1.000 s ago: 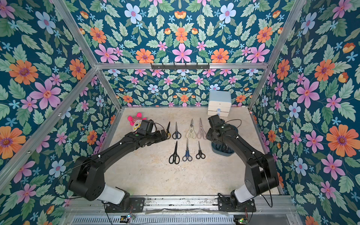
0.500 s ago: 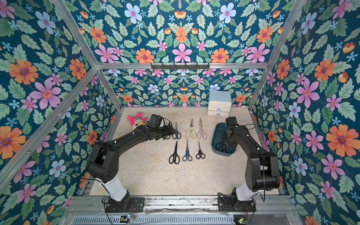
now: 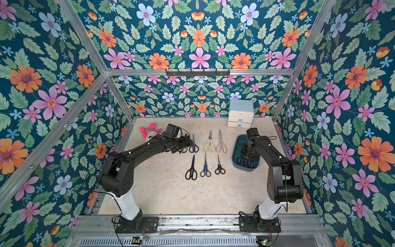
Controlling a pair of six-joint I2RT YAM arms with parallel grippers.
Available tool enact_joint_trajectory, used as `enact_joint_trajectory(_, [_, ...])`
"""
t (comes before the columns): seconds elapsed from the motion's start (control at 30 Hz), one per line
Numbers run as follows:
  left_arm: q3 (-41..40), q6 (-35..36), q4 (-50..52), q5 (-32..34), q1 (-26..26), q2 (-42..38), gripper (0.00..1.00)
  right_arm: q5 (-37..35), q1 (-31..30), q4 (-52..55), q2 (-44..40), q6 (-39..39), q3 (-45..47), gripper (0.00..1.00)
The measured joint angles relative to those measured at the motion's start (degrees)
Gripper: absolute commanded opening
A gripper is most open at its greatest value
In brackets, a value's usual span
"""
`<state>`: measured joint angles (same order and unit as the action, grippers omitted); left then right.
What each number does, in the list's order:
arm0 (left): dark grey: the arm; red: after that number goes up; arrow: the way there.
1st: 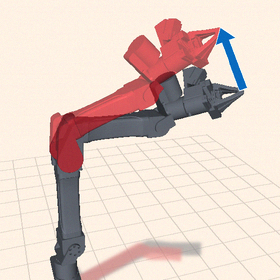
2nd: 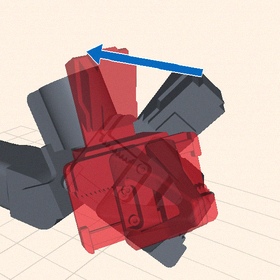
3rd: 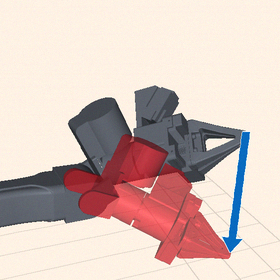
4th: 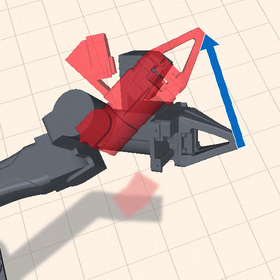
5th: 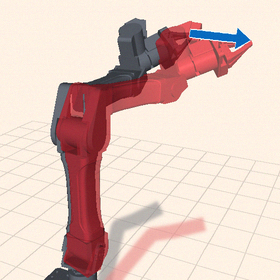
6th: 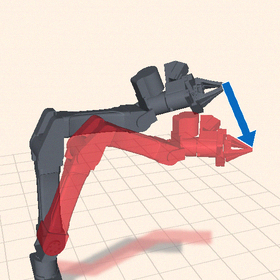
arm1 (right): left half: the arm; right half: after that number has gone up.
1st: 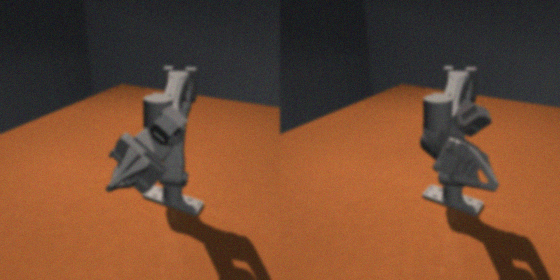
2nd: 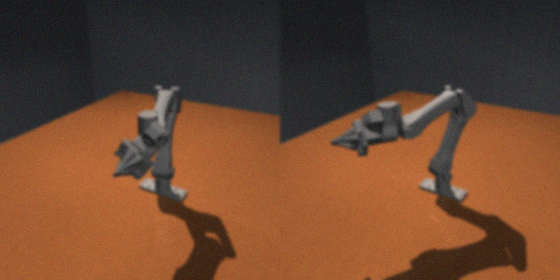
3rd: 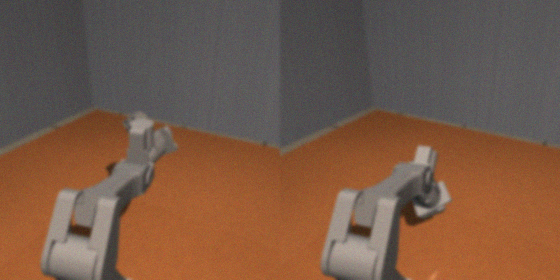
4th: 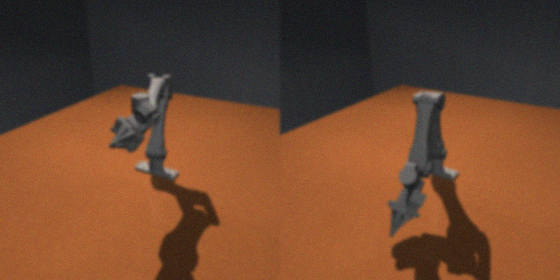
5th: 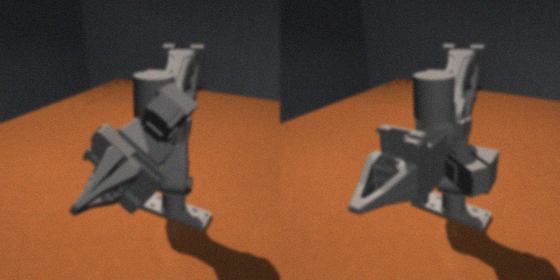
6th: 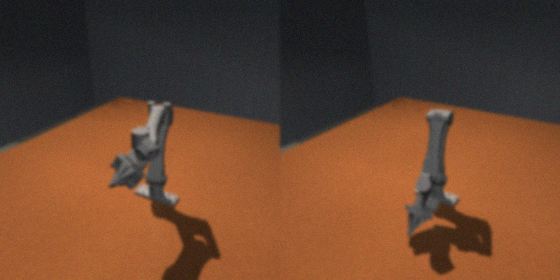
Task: Take the scissors out of the storage box
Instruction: Pick up the scissors from the storage box.
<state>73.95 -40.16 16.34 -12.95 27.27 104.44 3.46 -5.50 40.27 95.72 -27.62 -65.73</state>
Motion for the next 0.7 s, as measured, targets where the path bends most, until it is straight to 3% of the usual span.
enact_joint_trajectory(0.33, [2.36,-0.17,0.39,0.09,-0.02,2.56,0.99,-0.87,-1.44,-1.22,7.43,-3.23,-3.32,0.33])
enact_joint_trajectory(0.7, [2.54,-0.15,1.68,1.40,-0.24,2.56,0.99,-2.47,-1.44,-0.55,9.49,-1.51,-5.18,0.33])
